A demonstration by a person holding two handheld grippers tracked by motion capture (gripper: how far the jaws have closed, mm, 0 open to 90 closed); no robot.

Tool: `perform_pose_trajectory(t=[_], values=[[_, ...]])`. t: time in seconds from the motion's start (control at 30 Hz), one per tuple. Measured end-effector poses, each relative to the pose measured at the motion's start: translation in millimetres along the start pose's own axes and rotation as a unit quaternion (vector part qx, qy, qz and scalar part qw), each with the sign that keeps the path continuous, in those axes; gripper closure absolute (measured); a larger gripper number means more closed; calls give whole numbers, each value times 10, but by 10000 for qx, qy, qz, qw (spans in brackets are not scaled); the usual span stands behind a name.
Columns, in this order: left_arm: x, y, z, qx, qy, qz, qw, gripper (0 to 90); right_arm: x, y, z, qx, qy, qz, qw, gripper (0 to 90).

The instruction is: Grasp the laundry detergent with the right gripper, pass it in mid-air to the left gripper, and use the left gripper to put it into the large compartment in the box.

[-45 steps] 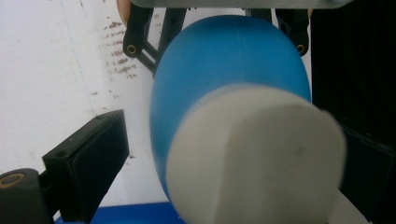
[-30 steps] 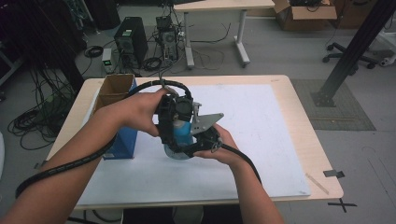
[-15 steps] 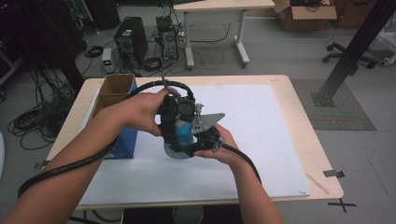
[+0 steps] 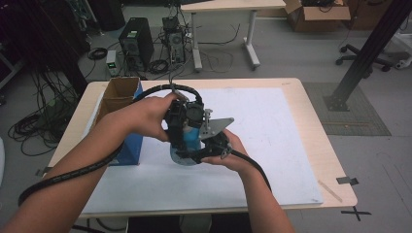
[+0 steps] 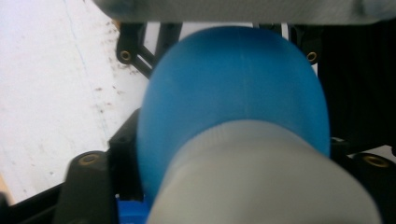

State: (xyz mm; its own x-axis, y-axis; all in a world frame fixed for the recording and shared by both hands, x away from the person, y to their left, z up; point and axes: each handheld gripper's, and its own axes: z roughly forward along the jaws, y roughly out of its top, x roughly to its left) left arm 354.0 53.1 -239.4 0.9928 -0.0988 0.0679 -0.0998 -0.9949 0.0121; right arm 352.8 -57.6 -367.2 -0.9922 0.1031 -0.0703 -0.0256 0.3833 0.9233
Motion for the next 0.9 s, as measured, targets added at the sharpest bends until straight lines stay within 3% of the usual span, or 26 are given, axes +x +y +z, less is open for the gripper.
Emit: perform_pose_trajectory(t=[0.07,0.37,0.6,0.8,0.83,0.9], values=[[-7,-8,-5,8,-4,16,10000,398,12,9,-5,2,15,20,10000,454],[-59,38,-20,210,24,-24,9998,407,32,32,-2,70,-23,-150,9999,452],[-75,49,-60,205,97,34,9997,411,45,67,-27,83,-51,-193,9998,452],[-81,67,-67,265,117,37,9996,412,54,67,-30,12,-99,-97,9999,425],[-81,81,-49,341,96,57,9994,412,59,63,-36,-106,-124,96,9998,326],[-84,92,-36,395,92,60,9992,412,52,64,-48,-133,-143,167,9997,308]])
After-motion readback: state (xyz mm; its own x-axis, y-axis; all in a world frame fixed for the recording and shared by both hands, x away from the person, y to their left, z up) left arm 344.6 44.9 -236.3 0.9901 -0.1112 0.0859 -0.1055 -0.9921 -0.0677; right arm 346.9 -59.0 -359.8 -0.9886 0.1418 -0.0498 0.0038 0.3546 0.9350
